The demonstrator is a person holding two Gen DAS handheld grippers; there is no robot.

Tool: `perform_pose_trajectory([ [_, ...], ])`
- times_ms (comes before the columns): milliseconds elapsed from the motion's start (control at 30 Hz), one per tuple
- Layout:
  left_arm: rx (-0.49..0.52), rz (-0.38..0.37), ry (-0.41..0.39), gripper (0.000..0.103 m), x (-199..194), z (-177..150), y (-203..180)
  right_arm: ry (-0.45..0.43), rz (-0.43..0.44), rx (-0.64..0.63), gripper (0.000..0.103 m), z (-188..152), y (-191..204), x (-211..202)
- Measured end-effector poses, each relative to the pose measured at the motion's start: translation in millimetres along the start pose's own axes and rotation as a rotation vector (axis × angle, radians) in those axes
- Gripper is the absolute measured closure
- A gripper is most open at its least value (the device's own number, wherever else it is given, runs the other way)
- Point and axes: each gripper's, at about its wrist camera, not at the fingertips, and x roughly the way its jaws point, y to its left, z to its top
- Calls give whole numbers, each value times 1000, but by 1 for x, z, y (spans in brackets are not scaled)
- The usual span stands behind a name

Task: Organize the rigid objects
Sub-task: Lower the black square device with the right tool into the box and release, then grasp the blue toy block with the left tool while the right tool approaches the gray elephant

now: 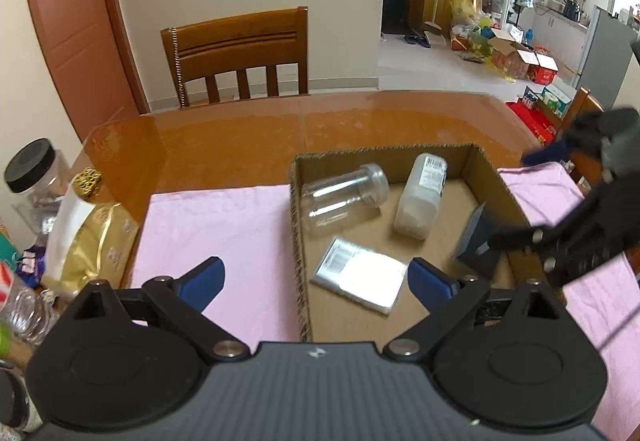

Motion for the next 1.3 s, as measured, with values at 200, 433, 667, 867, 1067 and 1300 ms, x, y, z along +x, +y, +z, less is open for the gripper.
perform_pose_trajectory([
  [200,19,19,13,6,-8,-19,5,-6,-29,44,0,1,3,0],
  [433,37,18,9,4,-15,-37,-1,19,-78,81,0,-24,17,-14],
  [667,54,14,2,2,-16,-67,-12,51,-120,197,0,-72,33,-31],
  [867,59,11,50,2,-1,-96,-22,80,-140,285,0,-111,56,-24],
  [1067,47,-23,129,2,19,-120,-29,103,-150,390,0,-136,63,-16],
  [1300,-4,16,170,2,29,-133,-11,101,-173,546,0,-165,42,-26],
])
